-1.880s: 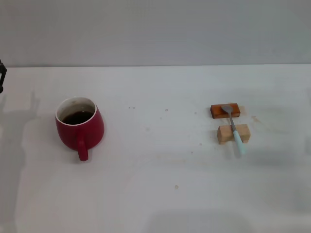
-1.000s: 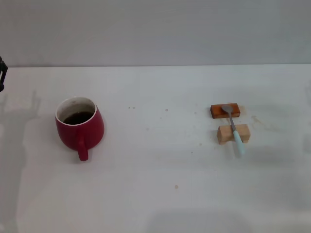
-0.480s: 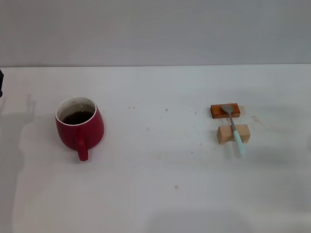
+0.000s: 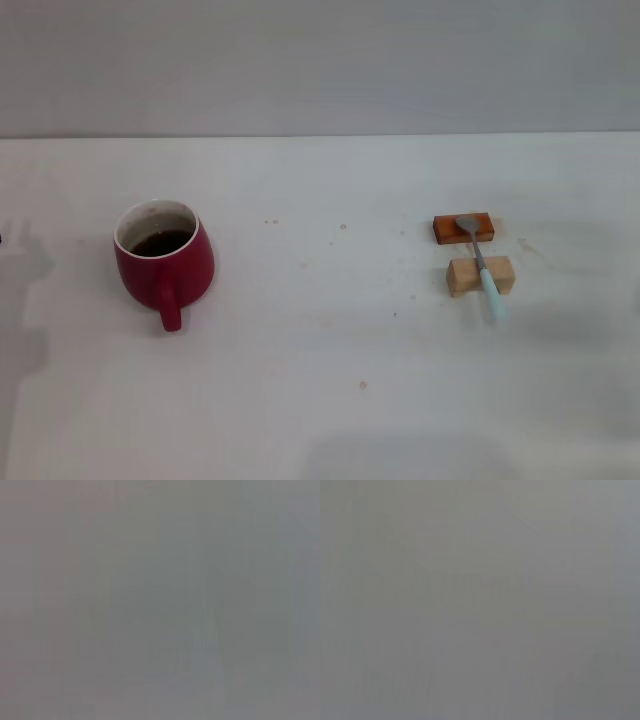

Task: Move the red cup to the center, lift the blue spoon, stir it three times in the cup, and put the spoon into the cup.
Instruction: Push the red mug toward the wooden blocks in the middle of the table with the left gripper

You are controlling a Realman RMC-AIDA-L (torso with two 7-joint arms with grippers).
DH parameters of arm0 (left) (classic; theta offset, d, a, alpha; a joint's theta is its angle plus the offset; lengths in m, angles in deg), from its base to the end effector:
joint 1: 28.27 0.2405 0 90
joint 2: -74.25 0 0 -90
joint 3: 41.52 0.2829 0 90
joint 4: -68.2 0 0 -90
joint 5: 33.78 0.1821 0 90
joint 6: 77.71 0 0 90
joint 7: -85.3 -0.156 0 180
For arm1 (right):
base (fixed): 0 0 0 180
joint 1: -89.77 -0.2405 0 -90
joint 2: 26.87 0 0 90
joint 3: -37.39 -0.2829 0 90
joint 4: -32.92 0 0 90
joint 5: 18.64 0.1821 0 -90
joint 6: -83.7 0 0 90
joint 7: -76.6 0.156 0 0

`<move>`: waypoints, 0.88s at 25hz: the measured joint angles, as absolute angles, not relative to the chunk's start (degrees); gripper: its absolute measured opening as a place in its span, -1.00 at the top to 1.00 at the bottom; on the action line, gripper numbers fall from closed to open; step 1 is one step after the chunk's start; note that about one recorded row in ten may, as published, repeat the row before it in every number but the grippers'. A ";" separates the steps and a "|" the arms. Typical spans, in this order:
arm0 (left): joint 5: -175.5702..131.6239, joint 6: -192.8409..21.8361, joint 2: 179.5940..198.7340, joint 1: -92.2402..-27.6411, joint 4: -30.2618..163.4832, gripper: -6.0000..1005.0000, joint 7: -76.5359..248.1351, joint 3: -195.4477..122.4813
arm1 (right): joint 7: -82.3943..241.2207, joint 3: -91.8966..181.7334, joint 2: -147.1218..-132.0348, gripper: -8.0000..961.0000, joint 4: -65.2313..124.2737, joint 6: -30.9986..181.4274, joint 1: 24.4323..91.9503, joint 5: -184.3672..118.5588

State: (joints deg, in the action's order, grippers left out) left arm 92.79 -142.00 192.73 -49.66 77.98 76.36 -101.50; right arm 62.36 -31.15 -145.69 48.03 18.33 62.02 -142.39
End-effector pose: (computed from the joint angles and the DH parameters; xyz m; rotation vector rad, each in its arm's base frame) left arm -0.3769 0.3245 0.0260 -1.3745 -0.4834 -0.3929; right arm 0.3323 0.3713 0.0501 -1.2180 0.4218 0.5197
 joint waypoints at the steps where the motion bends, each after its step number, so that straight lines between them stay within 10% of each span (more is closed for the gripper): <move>1: 92.79 -142.00 192.73 -49.66 77.98 0.32 76.36 -101.50 | 62.36 -31.15 -145.69 -0.55 48.03 18.33 62.02 -142.39; 10: 92.78 -141.74 192.99 -48.62 78.38 0.93 59.34 -96.00 | 62.36 -31.17 -145.79 -0.55 48.27 18.41 62.19 -142.38; 22: 92.77 -137.69 192.98 -50.27 78.57 0.93 47.49 -84.89 | 62.36 -31.16 -145.87 -0.55 48.47 18.37 62.63 -142.39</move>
